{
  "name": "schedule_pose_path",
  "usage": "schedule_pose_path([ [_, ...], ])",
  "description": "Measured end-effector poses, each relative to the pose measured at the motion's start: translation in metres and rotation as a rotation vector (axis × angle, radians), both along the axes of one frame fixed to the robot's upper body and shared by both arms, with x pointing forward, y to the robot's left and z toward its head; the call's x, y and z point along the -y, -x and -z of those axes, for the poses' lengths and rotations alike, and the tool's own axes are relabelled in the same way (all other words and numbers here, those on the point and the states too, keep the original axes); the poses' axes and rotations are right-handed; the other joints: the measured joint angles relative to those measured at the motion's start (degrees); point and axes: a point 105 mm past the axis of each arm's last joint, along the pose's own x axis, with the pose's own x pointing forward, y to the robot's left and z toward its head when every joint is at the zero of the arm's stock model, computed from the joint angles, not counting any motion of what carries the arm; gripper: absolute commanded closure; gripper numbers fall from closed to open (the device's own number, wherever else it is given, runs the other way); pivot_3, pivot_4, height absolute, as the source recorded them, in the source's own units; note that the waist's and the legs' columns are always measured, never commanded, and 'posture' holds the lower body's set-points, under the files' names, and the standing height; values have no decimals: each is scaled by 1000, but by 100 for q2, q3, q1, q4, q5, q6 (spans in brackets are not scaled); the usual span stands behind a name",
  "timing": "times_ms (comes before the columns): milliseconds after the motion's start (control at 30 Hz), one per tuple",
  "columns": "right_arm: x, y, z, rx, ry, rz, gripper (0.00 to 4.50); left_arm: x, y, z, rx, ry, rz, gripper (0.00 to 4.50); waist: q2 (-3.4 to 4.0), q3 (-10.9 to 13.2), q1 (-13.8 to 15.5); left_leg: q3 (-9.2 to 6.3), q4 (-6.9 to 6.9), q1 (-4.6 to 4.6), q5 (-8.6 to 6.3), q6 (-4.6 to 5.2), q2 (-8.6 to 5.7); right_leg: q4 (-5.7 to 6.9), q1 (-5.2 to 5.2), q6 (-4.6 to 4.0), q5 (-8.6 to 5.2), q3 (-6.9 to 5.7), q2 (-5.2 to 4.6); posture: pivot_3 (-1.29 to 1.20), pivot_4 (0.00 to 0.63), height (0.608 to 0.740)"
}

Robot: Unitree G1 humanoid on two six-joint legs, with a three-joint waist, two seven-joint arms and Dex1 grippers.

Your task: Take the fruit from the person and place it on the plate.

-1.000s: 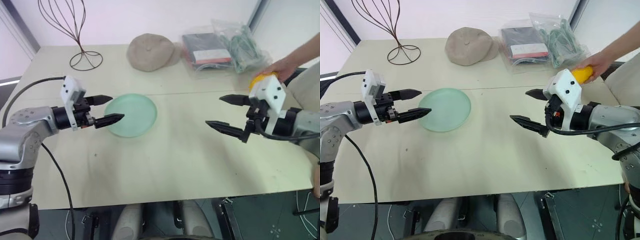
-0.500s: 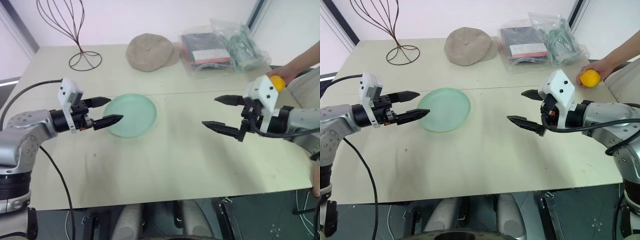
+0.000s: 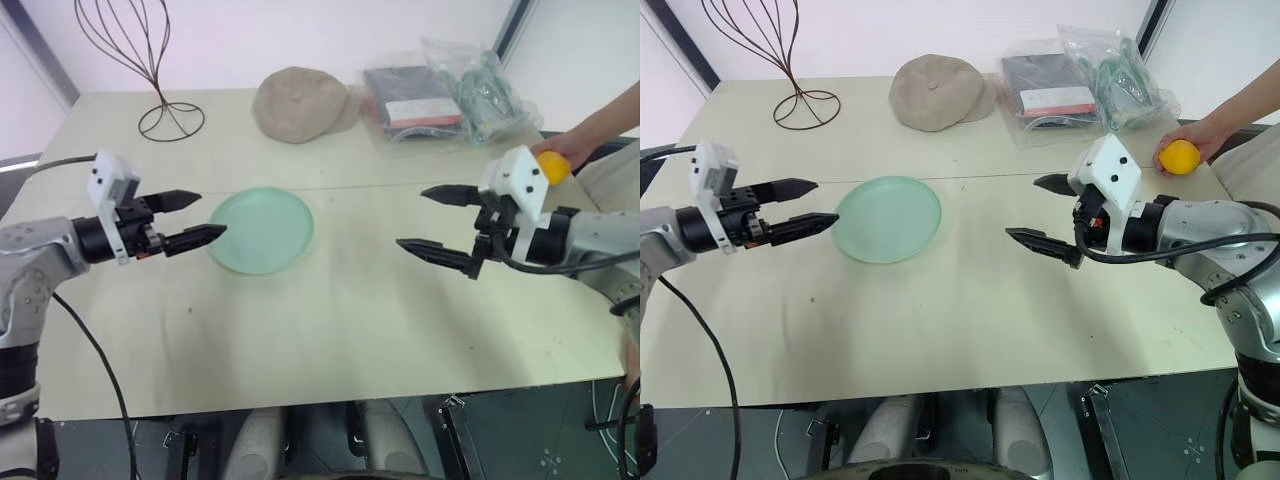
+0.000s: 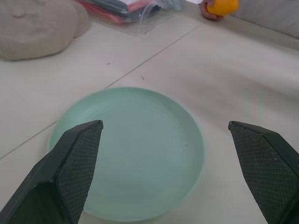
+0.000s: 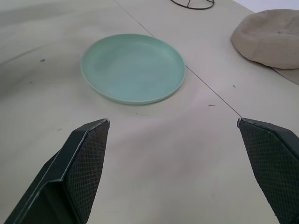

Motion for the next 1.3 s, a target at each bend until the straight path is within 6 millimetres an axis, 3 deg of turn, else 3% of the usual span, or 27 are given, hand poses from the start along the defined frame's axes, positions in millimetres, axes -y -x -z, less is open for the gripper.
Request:
schedule_pose_path([
  [867, 0, 1, 4, -19, -5, -7, 40, 0, 0, 1, -4, 8, -15, 0, 0, 0, 1, 0, 0, 0, 0, 0, 0, 0, 0, 0, 0, 2, -2, 0, 150, 740],
  [1100, -7, -3, -3, 8, -26, -26, 40, -3, -1, -3, 14, 29, -42, 0, 0, 0, -2, 0, 0, 0, 0, 0, 0, 0, 0, 0, 0, 1, -2, 0, 150, 740],
  [1300, -23, -15, -26, 70, -114, -42, 40, -1, -2, -3, 19, 34, -42, 0, 1, 0, -9, -1, 0, 0, 0, 0, 1, 2, -3, -1, 0, 2, -1, 0, 150, 740],
])
